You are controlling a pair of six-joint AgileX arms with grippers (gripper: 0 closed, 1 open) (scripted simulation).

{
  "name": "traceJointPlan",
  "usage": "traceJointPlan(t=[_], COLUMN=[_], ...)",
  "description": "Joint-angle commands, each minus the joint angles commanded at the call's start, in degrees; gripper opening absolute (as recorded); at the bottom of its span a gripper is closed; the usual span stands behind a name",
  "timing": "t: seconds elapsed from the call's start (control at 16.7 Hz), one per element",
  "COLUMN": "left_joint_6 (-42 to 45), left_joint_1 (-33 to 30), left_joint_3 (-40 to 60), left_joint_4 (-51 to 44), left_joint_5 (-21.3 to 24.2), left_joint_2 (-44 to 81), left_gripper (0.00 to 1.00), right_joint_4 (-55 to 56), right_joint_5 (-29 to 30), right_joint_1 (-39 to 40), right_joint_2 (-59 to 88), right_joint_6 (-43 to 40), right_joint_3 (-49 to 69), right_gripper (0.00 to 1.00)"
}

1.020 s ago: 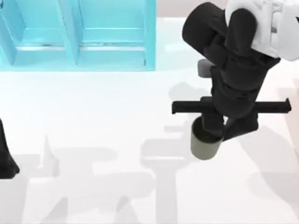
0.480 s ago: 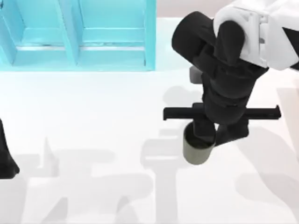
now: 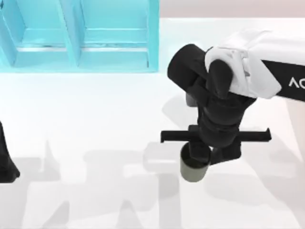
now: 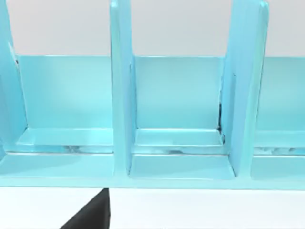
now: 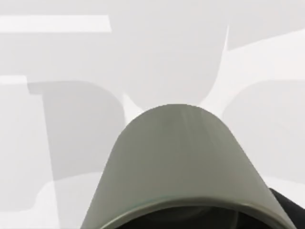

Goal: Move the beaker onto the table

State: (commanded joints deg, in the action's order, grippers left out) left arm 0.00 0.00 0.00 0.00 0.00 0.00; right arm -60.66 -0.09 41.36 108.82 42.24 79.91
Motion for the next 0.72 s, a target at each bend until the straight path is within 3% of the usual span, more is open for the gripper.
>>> traceJointPlan(t=[0.12,0.72], left_joint_6=[0.0,0.0], left_joint_1=[0.0,0.0], left_joint_3=[0.0,0.0], left_joint_4=[0.0,0.0], left_joint_5=[0.0,0.0], left_joint_2=[0.0,0.0], left_gripper=[1.00,1.00], right_joint_4=[0.0,0.0], right_joint_5=[0.0,0.0], right_joint_1=[0.0,0.0], right_joint_2=[0.0,0.0], right_joint_6=[0.0,0.0], right_joint_3=[0.0,0.0], right_gripper=[0.00,0.75])
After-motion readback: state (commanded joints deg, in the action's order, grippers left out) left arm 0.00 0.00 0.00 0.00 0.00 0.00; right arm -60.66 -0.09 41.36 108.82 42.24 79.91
